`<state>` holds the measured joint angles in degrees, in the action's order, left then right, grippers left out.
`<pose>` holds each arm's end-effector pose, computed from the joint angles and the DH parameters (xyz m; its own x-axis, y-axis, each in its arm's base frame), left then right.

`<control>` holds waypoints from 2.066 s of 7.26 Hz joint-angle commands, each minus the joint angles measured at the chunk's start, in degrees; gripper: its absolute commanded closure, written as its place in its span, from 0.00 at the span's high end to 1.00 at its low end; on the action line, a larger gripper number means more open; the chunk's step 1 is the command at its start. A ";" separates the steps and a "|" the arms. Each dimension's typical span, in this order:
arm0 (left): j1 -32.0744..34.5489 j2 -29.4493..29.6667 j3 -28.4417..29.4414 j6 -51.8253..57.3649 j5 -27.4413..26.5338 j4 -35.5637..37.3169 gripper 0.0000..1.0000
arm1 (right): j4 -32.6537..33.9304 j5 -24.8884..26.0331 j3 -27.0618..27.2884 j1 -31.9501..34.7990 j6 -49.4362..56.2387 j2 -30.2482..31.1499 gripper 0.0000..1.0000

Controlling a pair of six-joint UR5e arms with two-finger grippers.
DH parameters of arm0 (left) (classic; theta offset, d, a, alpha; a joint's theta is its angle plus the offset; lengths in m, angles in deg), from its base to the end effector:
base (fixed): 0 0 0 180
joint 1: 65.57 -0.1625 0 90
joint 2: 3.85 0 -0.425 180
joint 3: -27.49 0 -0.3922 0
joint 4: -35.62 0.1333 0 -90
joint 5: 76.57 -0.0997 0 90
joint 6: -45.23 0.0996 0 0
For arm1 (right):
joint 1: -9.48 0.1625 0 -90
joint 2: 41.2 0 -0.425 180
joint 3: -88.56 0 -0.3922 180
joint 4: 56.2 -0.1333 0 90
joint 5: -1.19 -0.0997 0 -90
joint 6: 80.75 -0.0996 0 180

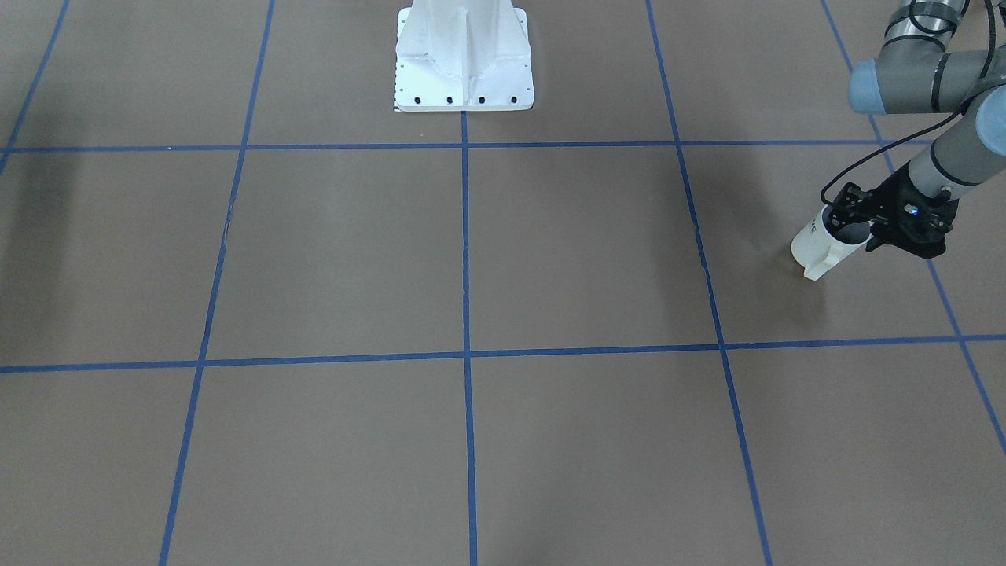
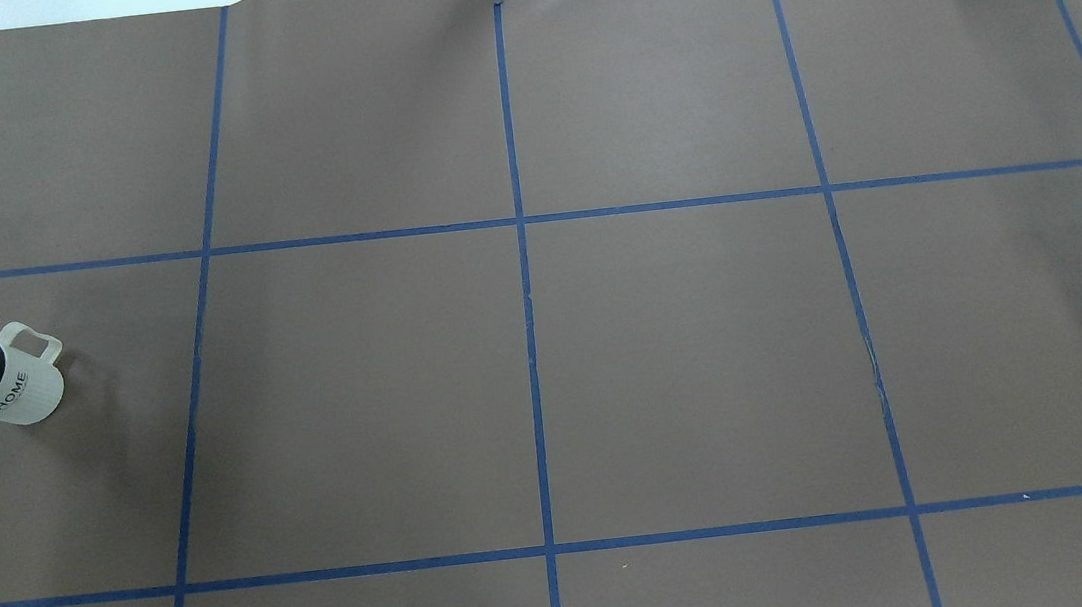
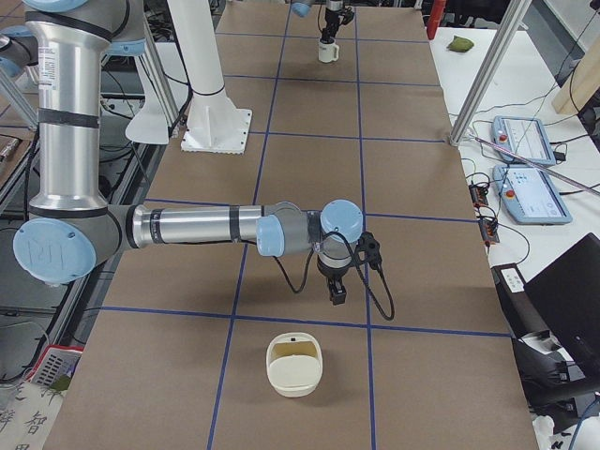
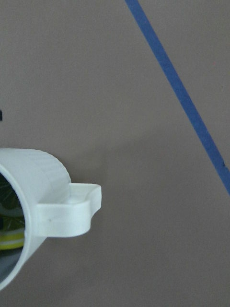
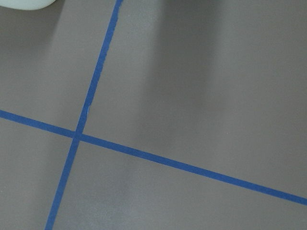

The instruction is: Left arm hands cup to right arm to dump lemon

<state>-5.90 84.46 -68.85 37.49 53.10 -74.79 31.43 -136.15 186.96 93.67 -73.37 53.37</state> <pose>0.1929 -0.4678 0.5827 0.5846 0.5111 -0.6300 -0.3822 0.8585 0.3418 0.0128 -0.4676 0.6163 0.6477 -0.2734 0.7112 0.1854 0.9619 0.2010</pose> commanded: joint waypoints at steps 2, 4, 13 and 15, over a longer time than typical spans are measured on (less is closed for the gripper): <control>0.01 0.99 -0.34 1.50 -0.03 0.01 0.24 | 0.00 -0.03 0.03 -0.17 0.00 0.00 1.00; 0.97 0.99 -1.22 1.42 -0.20 0.36 0.00 | 0.00 -0.03 0.12 -0.17 0.00 -0.09 1.00; 0.65 20.90 -13.61 -43.96 2.70 23.39 0.00 | -17.10 -0.56 -0.23 -2.36 -2.87 0.44 1.00; -4.27 26.80 -13.18 -52.34 2.43 23.91 0.00 | -29.13 -0.47 -0.50 -7.60 -9.98 -0.26 1.00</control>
<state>-7.26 107.62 -82.16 -9.23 55.64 -51.27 9.19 -136.71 186.58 89.46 -78.88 53.65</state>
